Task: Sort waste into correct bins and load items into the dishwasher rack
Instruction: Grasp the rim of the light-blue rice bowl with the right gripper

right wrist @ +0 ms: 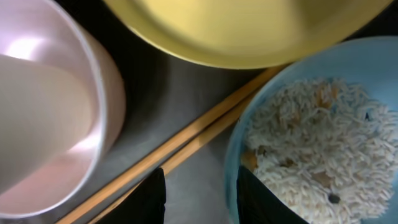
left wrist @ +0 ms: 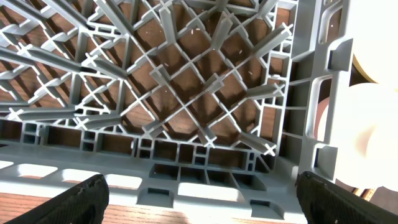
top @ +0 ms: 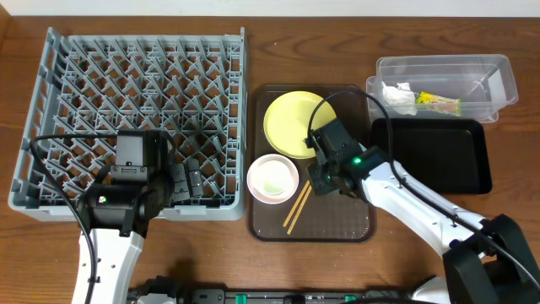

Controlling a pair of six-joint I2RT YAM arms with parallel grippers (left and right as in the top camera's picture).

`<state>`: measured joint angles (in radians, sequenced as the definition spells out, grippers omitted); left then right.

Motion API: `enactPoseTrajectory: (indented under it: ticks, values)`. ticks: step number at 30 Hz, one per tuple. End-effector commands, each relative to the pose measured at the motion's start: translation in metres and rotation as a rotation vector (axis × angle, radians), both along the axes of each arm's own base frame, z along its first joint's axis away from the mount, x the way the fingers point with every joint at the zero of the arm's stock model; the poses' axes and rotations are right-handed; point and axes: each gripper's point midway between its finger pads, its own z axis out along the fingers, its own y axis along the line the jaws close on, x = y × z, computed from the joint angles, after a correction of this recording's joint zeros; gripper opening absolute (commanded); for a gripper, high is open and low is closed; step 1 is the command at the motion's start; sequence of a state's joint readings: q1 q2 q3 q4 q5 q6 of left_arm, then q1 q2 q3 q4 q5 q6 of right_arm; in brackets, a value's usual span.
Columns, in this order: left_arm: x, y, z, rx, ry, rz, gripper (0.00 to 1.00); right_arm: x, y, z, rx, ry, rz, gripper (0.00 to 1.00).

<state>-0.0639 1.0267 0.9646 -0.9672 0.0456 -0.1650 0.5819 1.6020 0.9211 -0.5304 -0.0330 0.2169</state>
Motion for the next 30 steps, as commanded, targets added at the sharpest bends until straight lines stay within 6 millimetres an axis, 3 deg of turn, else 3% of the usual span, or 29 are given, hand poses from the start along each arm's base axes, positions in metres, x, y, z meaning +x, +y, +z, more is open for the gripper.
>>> enactPoseTrajectory:
  ticks: [1, 8, 23, 28, 30]
  values:
    - [0.003, -0.001, 0.008, -0.004, -0.022, 0.009, 0.98, 0.001, -0.009, -0.008, -0.042, -0.017, -0.044, 0.34]
    - [0.003, -0.001, 0.008, -0.004, -0.022, 0.009, 0.98, 0.003, -0.015, -0.009, -0.069, -0.032, -0.068, 0.14]
    - [0.003, -0.001, 0.008, -0.004, -0.022, 0.009, 0.98, -0.006, -0.024, -0.019, -0.096, -0.008, -0.092, 0.13]
    - [0.003, -0.001, 0.008, -0.004, -0.022, 0.009, 0.98, -0.002, -0.021, -0.018, -0.079, -0.022, -0.100, 0.01]
    - [0.003, -0.001, 0.008, -0.004, -0.022, 0.009, 0.98, 0.000, -0.019, -0.017, -0.065, -0.025, -0.123, 0.01]
